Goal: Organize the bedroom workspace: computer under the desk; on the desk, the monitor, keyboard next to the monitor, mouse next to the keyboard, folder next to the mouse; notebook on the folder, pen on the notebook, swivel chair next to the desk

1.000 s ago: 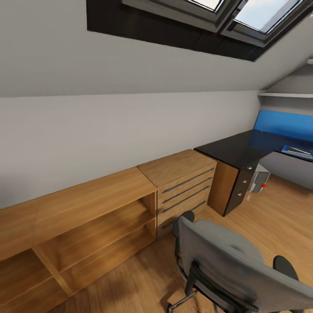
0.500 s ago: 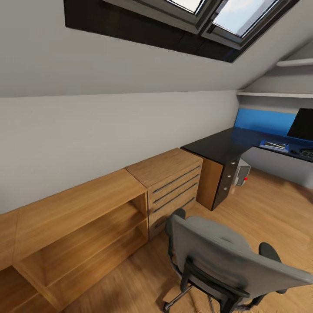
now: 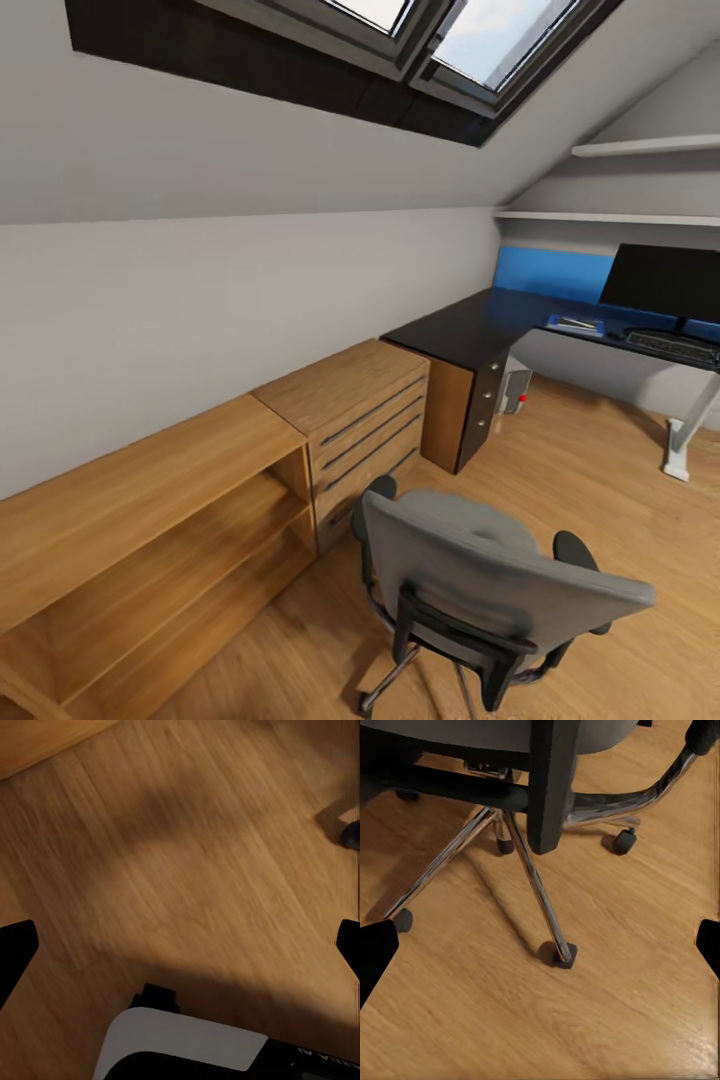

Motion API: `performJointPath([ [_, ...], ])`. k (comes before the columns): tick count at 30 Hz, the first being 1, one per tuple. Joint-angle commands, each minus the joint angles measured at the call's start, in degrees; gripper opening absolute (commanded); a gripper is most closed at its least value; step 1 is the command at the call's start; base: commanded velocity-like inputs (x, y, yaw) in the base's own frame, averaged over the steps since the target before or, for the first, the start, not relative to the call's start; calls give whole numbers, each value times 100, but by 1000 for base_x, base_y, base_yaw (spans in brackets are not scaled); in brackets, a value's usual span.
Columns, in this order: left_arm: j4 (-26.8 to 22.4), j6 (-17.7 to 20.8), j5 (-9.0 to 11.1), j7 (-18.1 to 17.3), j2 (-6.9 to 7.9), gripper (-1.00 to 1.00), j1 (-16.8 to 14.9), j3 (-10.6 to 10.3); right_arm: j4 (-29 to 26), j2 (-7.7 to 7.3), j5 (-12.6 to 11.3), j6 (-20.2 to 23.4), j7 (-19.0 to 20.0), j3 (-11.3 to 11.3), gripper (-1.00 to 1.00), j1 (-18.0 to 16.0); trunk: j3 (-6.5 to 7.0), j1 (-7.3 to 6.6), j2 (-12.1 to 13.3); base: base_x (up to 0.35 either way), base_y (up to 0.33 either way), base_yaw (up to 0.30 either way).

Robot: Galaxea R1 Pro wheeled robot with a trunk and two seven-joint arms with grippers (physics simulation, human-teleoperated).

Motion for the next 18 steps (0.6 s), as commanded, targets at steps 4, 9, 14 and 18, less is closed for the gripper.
performJointPath([
  [4, 1, -16, 20, -9, 7, 100, -2, 13, 9, 0, 60, -17, -50, -23, 100, -6, -6, 0, -3, 0, 1, -258],
  [9, 1, -13, 21, -8, 7, 100, -2, 13, 9, 0, 60, -21, -48, -23, 100, -6, -6, 0, -3, 0, 0, -258],
  [14, 1, -18, 24, -10, 21, 100, -2, 14, 6, -6, 60, -22, -50, -23, 100, -6, -6, 0, -3, 0, 3, -258],
  [18, 1, -19, 25, -12, 24, 100, -2, 14, 4, -8, 60, -16, -49, -23, 100, -6, -6, 0, -3, 0, 109, -205],
])
